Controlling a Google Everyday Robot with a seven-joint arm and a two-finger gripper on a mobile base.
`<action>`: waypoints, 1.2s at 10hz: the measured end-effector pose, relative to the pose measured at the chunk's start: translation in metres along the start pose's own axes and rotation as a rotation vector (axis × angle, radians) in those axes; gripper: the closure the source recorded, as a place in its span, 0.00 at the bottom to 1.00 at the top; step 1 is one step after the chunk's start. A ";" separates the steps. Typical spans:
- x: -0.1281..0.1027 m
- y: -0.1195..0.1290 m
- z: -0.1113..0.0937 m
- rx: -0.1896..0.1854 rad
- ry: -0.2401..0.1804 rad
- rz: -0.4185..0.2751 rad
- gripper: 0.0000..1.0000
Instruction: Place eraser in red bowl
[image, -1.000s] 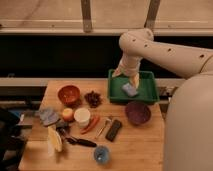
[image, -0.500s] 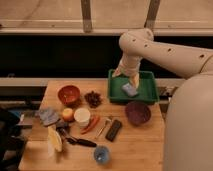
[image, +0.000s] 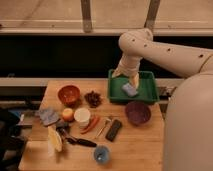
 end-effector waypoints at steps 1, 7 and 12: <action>0.000 0.000 0.000 -0.001 0.001 0.001 0.20; 0.032 -0.004 0.028 0.017 0.074 -0.001 0.20; 0.104 -0.007 0.070 0.049 0.190 -0.032 0.20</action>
